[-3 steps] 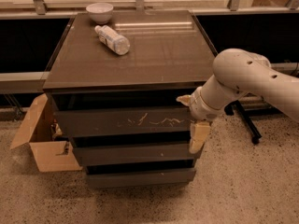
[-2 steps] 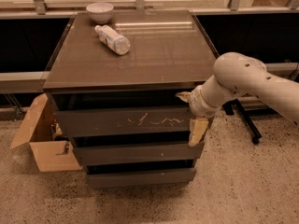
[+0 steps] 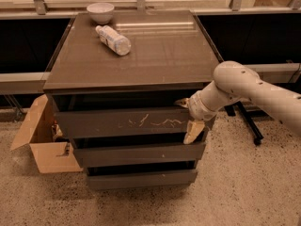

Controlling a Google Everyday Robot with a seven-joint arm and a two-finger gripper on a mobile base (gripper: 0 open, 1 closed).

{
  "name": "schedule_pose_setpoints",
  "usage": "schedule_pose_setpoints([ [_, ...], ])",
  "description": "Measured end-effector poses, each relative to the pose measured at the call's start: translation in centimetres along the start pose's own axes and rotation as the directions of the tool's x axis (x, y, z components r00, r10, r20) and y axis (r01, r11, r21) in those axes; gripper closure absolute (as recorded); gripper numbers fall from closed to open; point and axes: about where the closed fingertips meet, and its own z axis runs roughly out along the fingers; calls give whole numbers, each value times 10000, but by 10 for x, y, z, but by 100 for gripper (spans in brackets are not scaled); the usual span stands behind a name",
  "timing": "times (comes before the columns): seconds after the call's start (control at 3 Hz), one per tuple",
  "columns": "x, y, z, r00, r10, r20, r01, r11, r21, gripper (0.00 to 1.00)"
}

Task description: Open top drawer

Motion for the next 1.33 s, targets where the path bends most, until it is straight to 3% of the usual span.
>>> schedule_pose_setpoints([
  [0.33,3,16,5,9995,220,230,-218,9997,-91,50],
  [1.0,-3,12,-8,9995,220,231,-218,9997,-90,100],
  [1.33,-5,11,-10,9995,220,231,-218,9997,-91,100],
])
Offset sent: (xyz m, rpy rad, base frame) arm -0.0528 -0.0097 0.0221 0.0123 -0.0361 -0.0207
